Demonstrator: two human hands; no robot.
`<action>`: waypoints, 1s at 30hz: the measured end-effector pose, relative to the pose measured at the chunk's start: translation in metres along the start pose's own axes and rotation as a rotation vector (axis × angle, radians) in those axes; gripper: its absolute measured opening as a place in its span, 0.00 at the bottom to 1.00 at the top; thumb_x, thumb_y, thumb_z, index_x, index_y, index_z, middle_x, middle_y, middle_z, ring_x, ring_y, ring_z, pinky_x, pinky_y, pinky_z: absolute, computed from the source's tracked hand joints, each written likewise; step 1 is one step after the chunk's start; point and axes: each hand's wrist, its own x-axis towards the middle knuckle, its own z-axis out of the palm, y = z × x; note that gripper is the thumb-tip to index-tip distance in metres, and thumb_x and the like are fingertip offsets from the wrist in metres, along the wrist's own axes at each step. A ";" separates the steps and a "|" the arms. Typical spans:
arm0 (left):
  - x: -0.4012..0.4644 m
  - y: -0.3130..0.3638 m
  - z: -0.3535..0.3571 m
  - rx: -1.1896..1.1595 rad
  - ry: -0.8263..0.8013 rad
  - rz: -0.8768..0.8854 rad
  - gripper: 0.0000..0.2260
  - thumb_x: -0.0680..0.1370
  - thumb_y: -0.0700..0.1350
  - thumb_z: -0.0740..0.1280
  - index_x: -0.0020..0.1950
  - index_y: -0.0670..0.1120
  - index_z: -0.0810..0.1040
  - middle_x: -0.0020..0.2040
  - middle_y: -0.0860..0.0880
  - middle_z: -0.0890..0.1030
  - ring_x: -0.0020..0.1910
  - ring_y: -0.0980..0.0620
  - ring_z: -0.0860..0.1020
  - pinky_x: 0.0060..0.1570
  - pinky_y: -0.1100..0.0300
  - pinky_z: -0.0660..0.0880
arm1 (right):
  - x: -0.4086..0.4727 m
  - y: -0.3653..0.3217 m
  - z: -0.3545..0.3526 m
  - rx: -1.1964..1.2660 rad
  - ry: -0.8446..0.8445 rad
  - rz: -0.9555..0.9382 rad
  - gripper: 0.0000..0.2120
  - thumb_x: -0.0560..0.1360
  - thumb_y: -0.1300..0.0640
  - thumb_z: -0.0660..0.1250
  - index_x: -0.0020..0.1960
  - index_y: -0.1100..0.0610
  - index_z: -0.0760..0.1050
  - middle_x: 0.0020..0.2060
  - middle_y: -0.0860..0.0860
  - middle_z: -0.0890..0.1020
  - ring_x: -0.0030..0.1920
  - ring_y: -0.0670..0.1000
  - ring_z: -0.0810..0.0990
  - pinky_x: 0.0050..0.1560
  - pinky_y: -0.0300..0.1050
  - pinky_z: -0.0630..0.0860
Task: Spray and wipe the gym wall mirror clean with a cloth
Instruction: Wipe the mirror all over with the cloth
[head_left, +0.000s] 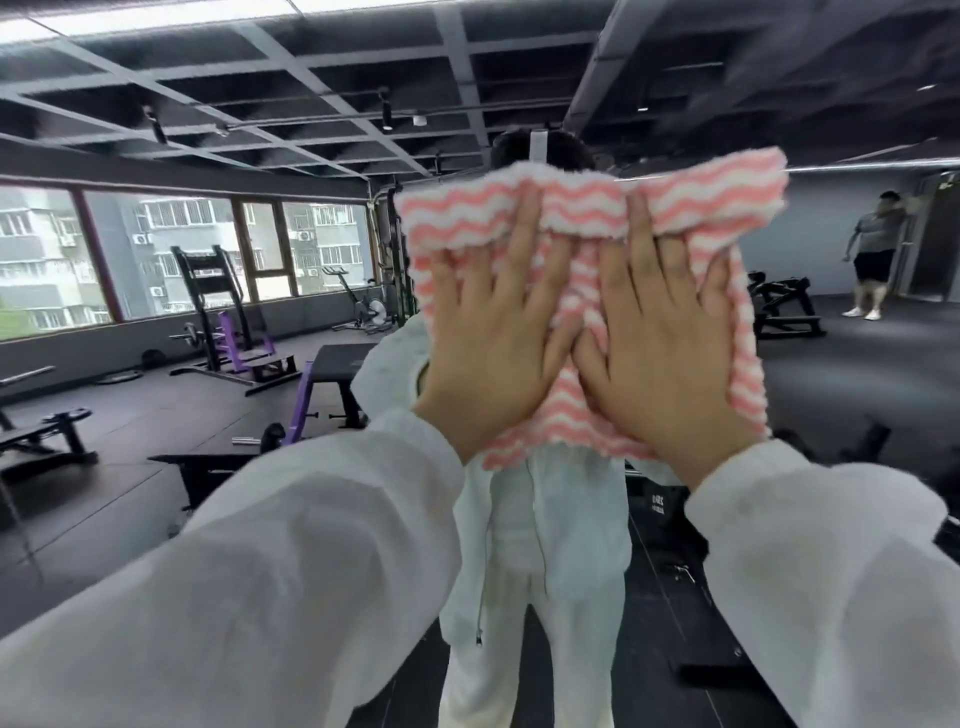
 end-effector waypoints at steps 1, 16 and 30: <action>-0.010 0.007 0.003 -0.010 -0.012 0.028 0.27 0.81 0.57 0.41 0.73 0.43 0.60 0.74 0.38 0.59 0.68 0.36 0.62 0.67 0.38 0.51 | -0.013 0.001 0.003 -0.003 -0.010 0.003 0.31 0.76 0.45 0.51 0.74 0.61 0.54 0.76 0.58 0.55 0.72 0.58 0.56 0.71 0.62 0.49; -0.213 -0.025 0.006 0.021 -0.390 0.022 0.25 0.82 0.55 0.40 0.64 0.40 0.66 0.63 0.39 0.69 0.58 0.40 0.68 0.53 0.45 0.63 | -0.143 -0.108 0.035 0.083 -0.176 -0.401 0.40 0.71 0.46 0.60 0.76 0.63 0.49 0.76 0.60 0.45 0.72 0.56 0.55 0.75 0.50 0.35; 0.020 -0.021 -0.012 0.005 0.073 -0.087 0.25 0.80 0.56 0.52 0.74 0.45 0.64 0.74 0.40 0.64 0.71 0.35 0.62 0.69 0.37 0.46 | 0.035 -0.027 -0.024 -0.061 -0.167 0.162 0.31 0.78 0.45 0.44 0.77 0.59 0.48 0.77 0.60 0.49 0.75 0.65 0.52 0.71 0.71 0.45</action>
